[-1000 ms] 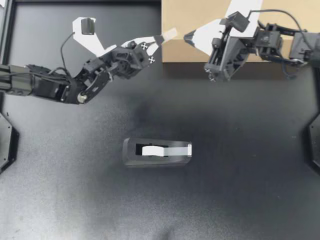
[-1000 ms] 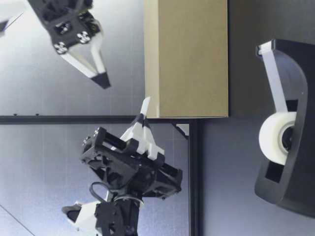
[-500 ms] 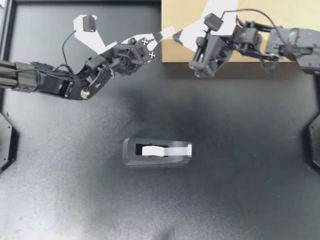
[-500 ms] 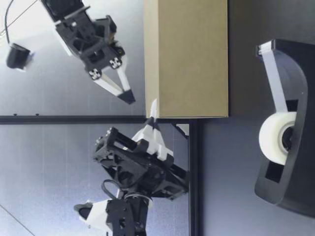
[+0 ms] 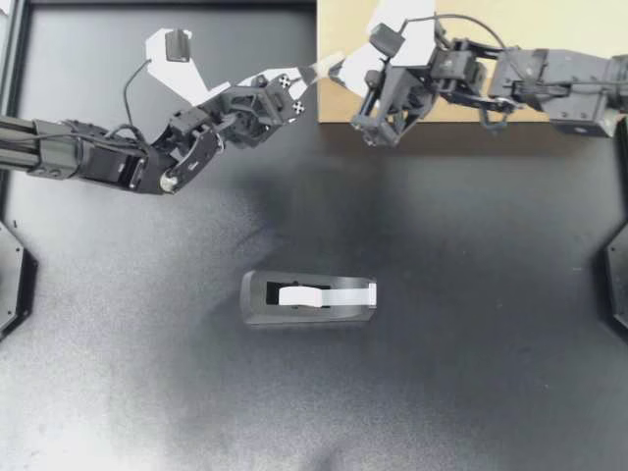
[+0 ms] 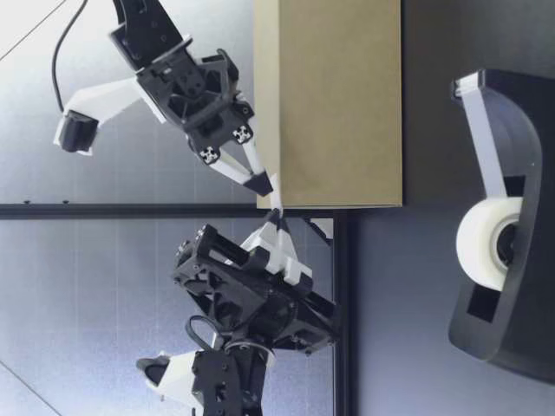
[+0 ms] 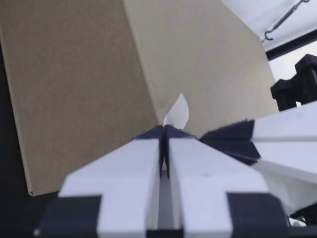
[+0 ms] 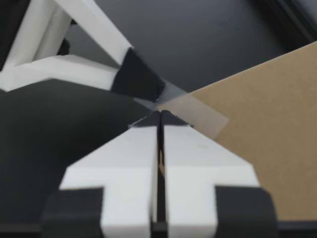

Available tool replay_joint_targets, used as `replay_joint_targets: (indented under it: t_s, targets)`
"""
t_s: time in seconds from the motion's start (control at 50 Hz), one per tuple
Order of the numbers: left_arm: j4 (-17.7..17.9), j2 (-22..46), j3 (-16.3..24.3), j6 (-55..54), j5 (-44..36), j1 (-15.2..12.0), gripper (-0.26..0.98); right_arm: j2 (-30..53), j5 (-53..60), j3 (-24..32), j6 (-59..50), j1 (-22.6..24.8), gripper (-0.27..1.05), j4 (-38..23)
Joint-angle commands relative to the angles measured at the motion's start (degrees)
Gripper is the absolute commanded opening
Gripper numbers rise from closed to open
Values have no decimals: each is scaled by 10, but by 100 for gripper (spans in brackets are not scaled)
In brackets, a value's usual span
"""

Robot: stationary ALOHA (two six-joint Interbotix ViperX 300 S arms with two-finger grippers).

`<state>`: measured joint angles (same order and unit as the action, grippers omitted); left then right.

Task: Cut a small piece of tape from the tape dispenser then place it on the cardboard box's edge.

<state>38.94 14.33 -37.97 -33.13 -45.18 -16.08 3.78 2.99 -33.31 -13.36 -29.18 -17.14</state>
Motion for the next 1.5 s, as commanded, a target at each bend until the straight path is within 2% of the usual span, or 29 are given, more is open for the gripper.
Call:
replay_joint_targets:
  t_s: [0.0,0.68,0.78,0.86,1.0,1.04,1.18,1.3,1.48]
  targets:
    - [-3,-9,11,2,-2,-3,-10,-2,0,18,-1,-10,-11,-1]
    - [2,-12,5,3,-2,-3,-8,45,-26,64,9,-15,-11,-3]
    - [2,-14,4,6,-1,-3,-2,47,-26,66,8,-14,-11,-3]
    - [1,-16,3,8,-1,-3,9,46,-26,67,8,-15,-11,-3]
    - [0,-21,-4,9,-2,-2,40,44,-26,69,6,-15,-11,-3]
    - [0,-23,-5,9,-1,-1,45,42,-25,70,6,-14,-11,-3]
    - [0,-32,-21,9,-1,4,42,31,-24,77,4,-14,-11,-1]
    - [-2,-45,-43,20,-2,18,41,1,-26,75,1,-11,-11,2]
    - [-31,-89,-83,121,-2,53,40,-84,-27,41,-10,30,-11,7]
